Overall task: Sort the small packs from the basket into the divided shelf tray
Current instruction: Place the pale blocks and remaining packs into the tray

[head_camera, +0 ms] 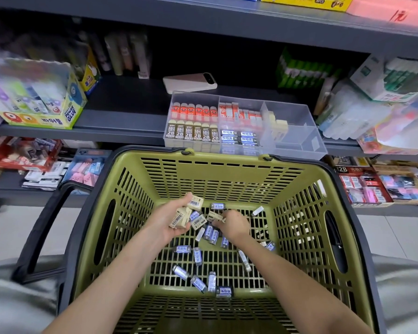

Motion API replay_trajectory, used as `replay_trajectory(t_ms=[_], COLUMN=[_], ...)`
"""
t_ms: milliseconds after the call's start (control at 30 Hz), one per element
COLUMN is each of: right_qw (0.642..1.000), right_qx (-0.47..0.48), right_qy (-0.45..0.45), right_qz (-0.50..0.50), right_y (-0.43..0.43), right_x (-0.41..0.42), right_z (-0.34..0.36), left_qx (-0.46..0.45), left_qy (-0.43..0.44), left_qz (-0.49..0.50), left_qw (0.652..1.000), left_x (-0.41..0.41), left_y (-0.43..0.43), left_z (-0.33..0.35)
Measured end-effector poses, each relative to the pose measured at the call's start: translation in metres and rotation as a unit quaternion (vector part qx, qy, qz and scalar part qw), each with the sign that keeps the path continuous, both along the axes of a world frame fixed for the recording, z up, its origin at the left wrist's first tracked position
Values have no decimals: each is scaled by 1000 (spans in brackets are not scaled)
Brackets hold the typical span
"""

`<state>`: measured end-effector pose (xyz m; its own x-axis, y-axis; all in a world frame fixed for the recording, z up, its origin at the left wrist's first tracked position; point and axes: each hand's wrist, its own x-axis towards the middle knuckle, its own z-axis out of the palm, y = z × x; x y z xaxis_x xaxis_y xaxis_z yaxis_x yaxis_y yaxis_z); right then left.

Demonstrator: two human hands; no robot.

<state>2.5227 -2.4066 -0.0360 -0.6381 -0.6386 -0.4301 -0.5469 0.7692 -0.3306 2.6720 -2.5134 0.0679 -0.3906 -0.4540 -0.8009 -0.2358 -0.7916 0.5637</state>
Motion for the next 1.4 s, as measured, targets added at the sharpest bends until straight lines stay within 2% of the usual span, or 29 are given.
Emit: replay_trajectory(t_ms=[100, 200, 300, 467, 600, 733, 800, 933, 1033, 1200, 1400], right_qw=[1000, 997, 987, 949, 913, 873, 877, 914, 938, 966, 983], right_qx=[-18, -71, -147, -294, -391, -472, -459, -349, -258, -142, -139], right_qy=[0, -42, -69, -114, -85, -11, 48, 185, 225, 210, 77], right_qz=[18, 8, -5, -30, -82, -127, -134, -97, -47, 53, 94], right_y=[4, 9, 21, 44, 61, 52, 33, -11, -34, -52, -48], right_x=[-4, -10, -16, -31, -63, -113, -140, -181, -194, -203, -214], right_z=[6, 26, 60, 139, 198, 233, 236, 229, 223, 216, 220], left_qx=[0, 0, -5, -30, -61, -104, -124, -142, -134, -132, -119], left_qy=[-2, -3, 1, 11, 38, 76, 95, 142, 171, 171, 162], left_qz=[4, 8, -1, -34, -83, -96, -94, -86, -61, -26, -9], left_qw=[1000, 1000, 1000, 999, 994, 987, 983, 976, 974, 976, 980], left_x=[-1, -1, -1, -1, -3, -15, -25, -49, -67, -93, -112], left_y=[1, 1, 3, 8, 8, 2, -1, -5, -10, -19, -26], left_z=[3, 5, 5, 12, 31, 64, 84, 121, 140, 152, 146])
